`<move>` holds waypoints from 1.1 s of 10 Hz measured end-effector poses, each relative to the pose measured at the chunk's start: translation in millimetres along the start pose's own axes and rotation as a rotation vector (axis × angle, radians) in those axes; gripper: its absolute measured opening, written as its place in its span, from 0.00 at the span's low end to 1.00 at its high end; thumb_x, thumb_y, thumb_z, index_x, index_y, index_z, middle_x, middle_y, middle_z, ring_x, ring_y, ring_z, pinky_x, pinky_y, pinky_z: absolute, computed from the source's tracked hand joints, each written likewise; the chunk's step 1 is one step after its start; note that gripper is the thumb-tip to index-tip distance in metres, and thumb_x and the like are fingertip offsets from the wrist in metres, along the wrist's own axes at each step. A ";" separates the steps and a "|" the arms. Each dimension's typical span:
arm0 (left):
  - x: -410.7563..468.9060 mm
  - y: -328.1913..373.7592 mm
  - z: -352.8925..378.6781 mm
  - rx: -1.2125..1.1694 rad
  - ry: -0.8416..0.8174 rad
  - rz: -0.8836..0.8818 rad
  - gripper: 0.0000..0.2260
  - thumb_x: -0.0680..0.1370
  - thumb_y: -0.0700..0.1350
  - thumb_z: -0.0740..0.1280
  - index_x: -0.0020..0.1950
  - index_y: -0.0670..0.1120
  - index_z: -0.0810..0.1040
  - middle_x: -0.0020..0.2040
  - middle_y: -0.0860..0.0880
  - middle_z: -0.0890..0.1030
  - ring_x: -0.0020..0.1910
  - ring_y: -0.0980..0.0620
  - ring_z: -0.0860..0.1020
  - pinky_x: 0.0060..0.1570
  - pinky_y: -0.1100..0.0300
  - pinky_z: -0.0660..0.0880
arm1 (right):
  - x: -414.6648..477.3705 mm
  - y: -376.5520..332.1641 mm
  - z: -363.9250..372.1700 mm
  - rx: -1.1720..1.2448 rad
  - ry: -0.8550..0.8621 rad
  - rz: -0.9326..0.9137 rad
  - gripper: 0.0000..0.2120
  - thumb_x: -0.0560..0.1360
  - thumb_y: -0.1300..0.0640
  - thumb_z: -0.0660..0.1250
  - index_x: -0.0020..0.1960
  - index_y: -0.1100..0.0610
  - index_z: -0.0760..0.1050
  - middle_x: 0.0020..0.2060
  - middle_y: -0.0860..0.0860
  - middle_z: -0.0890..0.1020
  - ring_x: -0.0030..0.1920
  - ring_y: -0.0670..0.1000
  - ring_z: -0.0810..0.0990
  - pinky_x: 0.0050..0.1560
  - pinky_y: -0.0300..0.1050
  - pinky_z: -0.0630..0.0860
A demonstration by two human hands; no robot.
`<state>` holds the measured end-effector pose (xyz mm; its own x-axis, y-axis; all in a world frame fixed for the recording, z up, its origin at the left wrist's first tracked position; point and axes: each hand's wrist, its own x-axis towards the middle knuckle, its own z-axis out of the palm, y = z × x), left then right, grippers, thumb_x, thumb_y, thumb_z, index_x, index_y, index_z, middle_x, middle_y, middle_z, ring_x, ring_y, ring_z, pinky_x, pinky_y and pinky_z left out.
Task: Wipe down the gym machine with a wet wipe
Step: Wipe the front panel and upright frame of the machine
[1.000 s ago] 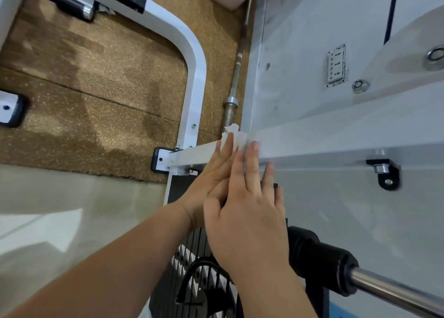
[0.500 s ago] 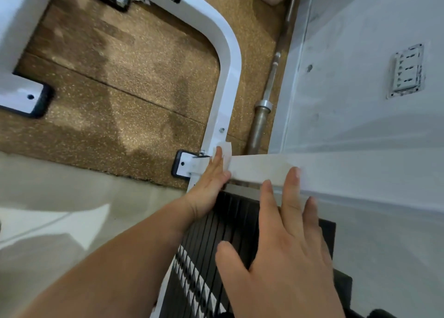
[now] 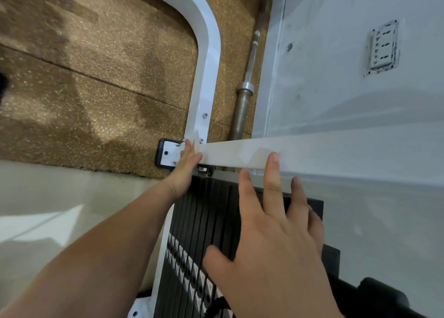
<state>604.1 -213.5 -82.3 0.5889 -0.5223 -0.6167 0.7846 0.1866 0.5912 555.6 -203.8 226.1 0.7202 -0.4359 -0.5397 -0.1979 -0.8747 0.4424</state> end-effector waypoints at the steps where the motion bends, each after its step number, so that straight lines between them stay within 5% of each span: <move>1: -21.9 3.0 15.3 -0.041 -0.113 0.025 0.42 0.68 0.83 0.57 0.79 0.72 0.51 0.83 0.62 0.55 0.82 0.56 0.49 0.80 0.41 0.48 | -1.4 1.9 -7.6 0.021 -0.033 -0.026 0.51 0.62 0.30 0.57 0.82 0.46 0.53 0.84 0.55 0.41 0.79 0.69 0.55 0.71 0.72 0.62; 2: -42.2 7.3 27.0 -0.026 -0.137 0.073 0.36 0.69 0.83 0.54 0.75 0.79 0.51 0.82 0.66 0.51 0.82 0.58 0.44 0.80 0.39 0.45 | -1.1 8.3 -10.4 0.054 -0.130 -0.090 0.51 0.73 0.32 0.60 0.80 0.44 0.28 0.72 0.49 0.16 0.80 0.63 0.30 0.78 0.67 0.43; 4: -56.0 9.4 22.7 0.226 -0.070 0.259 0.22 0.79 0.73 0.52 0.69 0.85 0.44 0.81 0.69 0.47 0.81 0.63 0.46 0.81 0.43 0.46 | 1.3 12.6 -12.5 0.080 -0.116 -0.121 0.53 0.74 0.33 0.65 0.81 0.45 0.30 0.74 0.49 0.19 0.81 0.61 0.34 0.78 0.65 0.46; 5: -52.1 8.1 14.5 0.473 -0.075 0.372 0.26 0.86 0.60 0.52 0.67 0.85 0.38 0.83 0.64 0.43 0.82 0.60 0.44 0.81 0.41 0.46 | 2.6 16.9 -7.2 0.094 -0.073 -0.161 0.53 0.74 0.34 0.67 0.81 0.45 0.32 0.75 0.47 0.21 0.81 0.60 0.37 0.78 0.65 0.49; 8: -35.5 4.3 3.4 0.560 -0.138 0.550 0.24 0.84 0.66 0.49 0.75 0.79 0.39 0.83 0.64 0.45 0.82 0.61 0.45 0.80 0.40 0.49 | 3.3 22.1 -1.7 0.047 -0.018 -0.208 0.52 0.76 0.37 0.69 0.83 0.46 0.35 0.80 0.48 0.29 0.82 0.60 0.38 0.76 0.63 0.55; 9: -26.9 -1.2 4.7 0.446 -0.126 0.487 0.26 0.81 0.72 0.51 0.78 0.75 0.47 0.83 0.65 0.52 0.82 0.59 0.51 0.80 0.41 0.52 | 4.1 24.4 -2.6 0.020 -0.009 -0.213 0.50 0.77 0.41 0.71 0.83 0.47 0.39 0.81 0.49 0.30 0.82 0.59 0.39 0.75 0.61 0.57; 11: 17.8 -19.8 -7.9 0.489 -0.134 0.536 0.27 0.84 0.66 0.53 0.82 0.67 0.49 0.83 0.62 0.54 0.82 0.55 0.52 0.79 0.40 0.54 | -4.3 24.3 -10.1 -0.093 0.057 -0.166 0.48 0.77 0.41 0.70 0.84 0.51 0.43 0.83 0.49 0.38 0.82 0.58 0.46 0.77 0.59 0.56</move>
<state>600.5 -219.9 -109.1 0.8143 -0.5662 -0.1278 0.2013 0.0689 0.9771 554.5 -221.1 246.4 0.7750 -0.2721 -0.5703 -0.0128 -0.9091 0.4164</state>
